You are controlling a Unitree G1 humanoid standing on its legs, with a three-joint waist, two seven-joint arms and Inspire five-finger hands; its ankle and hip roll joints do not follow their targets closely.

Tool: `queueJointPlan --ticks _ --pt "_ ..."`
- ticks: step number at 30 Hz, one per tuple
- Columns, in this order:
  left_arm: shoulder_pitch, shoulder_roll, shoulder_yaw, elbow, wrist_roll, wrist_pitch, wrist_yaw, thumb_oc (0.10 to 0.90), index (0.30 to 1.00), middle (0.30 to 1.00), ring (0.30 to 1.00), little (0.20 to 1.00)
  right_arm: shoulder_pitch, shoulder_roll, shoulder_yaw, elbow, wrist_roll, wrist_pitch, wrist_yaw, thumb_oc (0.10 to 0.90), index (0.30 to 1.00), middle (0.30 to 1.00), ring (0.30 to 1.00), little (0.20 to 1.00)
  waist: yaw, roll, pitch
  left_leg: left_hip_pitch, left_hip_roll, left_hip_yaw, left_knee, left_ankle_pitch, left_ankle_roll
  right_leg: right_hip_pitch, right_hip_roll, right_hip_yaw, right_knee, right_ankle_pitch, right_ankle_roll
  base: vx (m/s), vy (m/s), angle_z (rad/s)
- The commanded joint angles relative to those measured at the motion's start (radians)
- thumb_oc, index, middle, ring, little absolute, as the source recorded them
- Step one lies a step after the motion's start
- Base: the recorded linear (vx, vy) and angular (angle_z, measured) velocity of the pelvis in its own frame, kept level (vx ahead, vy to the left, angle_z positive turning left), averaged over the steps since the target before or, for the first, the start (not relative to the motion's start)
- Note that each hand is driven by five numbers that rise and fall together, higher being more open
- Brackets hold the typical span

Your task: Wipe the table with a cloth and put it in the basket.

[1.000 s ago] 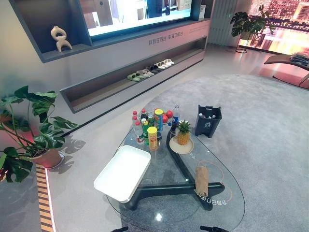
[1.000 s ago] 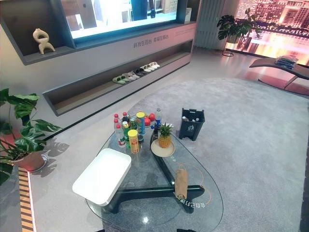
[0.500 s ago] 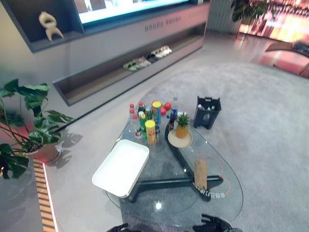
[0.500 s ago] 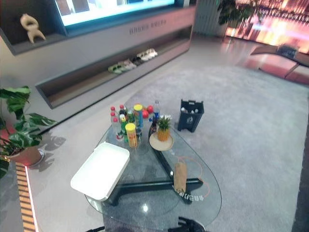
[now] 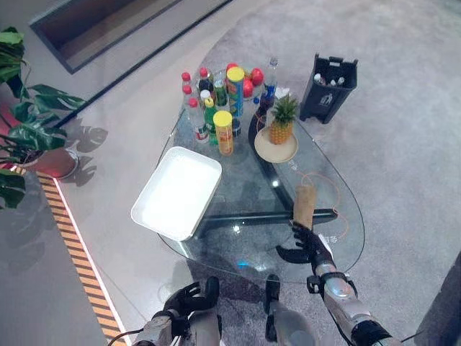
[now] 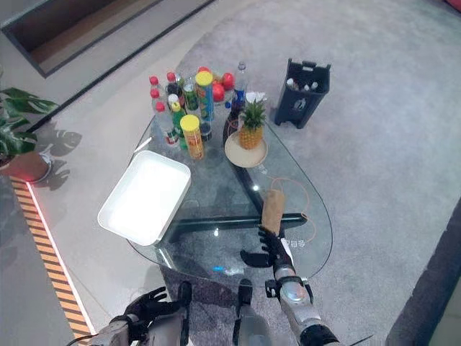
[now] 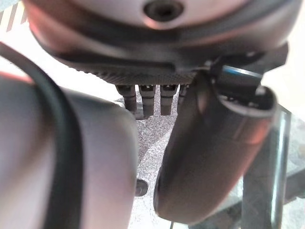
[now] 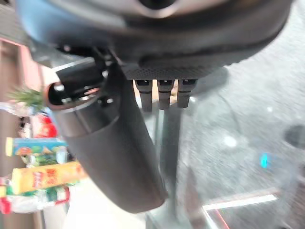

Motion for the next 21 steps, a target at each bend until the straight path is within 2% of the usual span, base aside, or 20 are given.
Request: queueJointPlan --ticks 1,3,4,5,13,14,21 --pt "0.000 -0.011 -0.033 0.024 -0.040 -0.024 0.009 0.800 0.900 0.900 0.900 0.900 -0.029 -0.054 -0.007 -0.144 -0.075 -0.052 -0.175 0.800 0.900 0.900 0.900 0.900 -0.033 -0.017 0.016 -0.043 -0.087 0.051 0.076 -0.053 0.061 -0.074 0.034 0.032 0.159 -0.072 -0.015 -0.05 0.037 0.00" --pt "-0.004 -0.016 -0.034 0.026 -0.045 -0.037 0.010 0.800 0.900 0.900 0.900 0.900 -0.038 -0.059 -0.019 -0.193 -0.117 -0.065 -0.260 0.800 0.900 0.900 0.900 0.900 -0.038 -0.015 0.036 -0.067 -0.089 0.057 0.098 -0.057 0.060 -0.095 0.033 0.032 0.169 -0.071 -0.016 -0.02 0.018 0.01" --pt "-0.004 -0.016 -0.033 0.026 -0.046 -0.038 0.009 0.800 0.900 0.900 0.900 0.900 -0.039 -0.059 -0.020 -0.196 -0.121 -0.067 -0.266 0.800 0.900 0.900 0.900 0.900 -0.038 -0.015 0.038 -0.068 -0.089 0.057 0.100 -0.057 0.060 -0.096 0.033 0.032 0.170 -0.071 -0.016 -0.01 0.037 0.01" --pt "-0.011 -0.020 -0.036 0.029 -0.050 -0.049 0.007 0.800 0.900 0.900 0.900 0.900 -0.051 -0.063 -0.026 -0.229 -0.143 -0.075 -0.327 0.800 0.900 0.900 0.900 0.900 -0.042 -0.013 0.053 -0.085 -0.091 0.062 0.114 -0.060 0.061 -0.111 0.032 0.035 0.177 -0.071 -0.017 -0.01 0.039 -0.01" --pt "-0.048 -0.035 -0.064 0.009 -0.094 -0.093 0.000 0.800 0.900 0.900 0.900 0.900 -0.123 -0.081 -0.045 -0.353 -0.202 -0.081 -0.502 0.800 0.900 0.900 0.900 0.900 -0.052 -0.001 0.131 -0.177 -0.091 0.079 0.186 -0.067 0.055 -0.196 0.031 0.037 0.223 -0.070 -0.024 -0.02 0.046 -0.03" --pt "-0.055 -0.038 -0.070 -0.004 -0.100 -0.097 0.005 0.800 0.900 0.900 0.900 0.900 -0.140 -0.086 -0.051 -0.382 -0.220 -0.073 -0.551 0.800 0.900 0.900 0.900 0.900 -0.054 0.001 0.152 -0.202 -0.091 0.079 0.205 -0.068 0.054 -0.221 0.031 0.038 0.240 -0.071 -0.027 -0.01 0.036 -0.04" --pt "-0.069 -0.039 -0.089 -0.044 -0.121 -0.084 0.022 0.800 0.900 0.900 0.900 0.900 -0.173 -0.098 -0.064 -0.422 -0.274 -0.032 -0.685 0.800 0.900 0.900 0.900 0.900 -0.056 0.008 0.163 -0.280 -0.093 0.086 0.237 -0.071 0.058 -0.301 0.024 0.037 0.270 -0.069 -0.025 0.01 0.022 -0.02"
